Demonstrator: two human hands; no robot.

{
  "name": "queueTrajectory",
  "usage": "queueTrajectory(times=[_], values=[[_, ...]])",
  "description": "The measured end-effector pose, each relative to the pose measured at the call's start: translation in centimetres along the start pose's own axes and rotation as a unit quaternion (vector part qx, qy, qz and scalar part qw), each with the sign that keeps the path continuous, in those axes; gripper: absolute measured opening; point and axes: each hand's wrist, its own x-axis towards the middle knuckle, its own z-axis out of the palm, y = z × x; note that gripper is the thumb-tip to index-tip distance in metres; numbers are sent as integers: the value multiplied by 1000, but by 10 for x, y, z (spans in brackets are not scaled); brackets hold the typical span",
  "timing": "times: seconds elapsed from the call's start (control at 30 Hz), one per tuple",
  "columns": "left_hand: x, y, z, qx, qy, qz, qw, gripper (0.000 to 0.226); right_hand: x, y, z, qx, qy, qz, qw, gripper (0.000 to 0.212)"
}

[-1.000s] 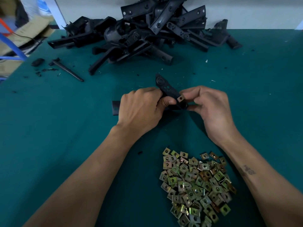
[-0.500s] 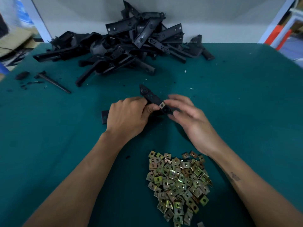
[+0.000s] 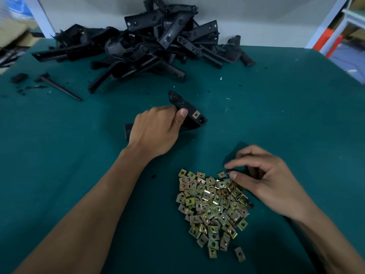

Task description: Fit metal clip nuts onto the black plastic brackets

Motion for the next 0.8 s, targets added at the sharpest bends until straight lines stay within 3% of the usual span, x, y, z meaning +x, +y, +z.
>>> queueTrajectory(times=[0.23,0.47,0.6,0.8], values=[[0,0,1,-6,-12,-1,1000,54,0,4,-6,17,-34,6,999,18],[0,-2,3,-2,-7,-2,1000,54,13,7,-8,114,46,37,992,10],[0,-1,2,-6,-5,3,1000,52,44,7,-4,289,81,84,950,19],[0,1,1,-8,-4,6,1000,50,104,-10,19,423,93,101,896,14]])
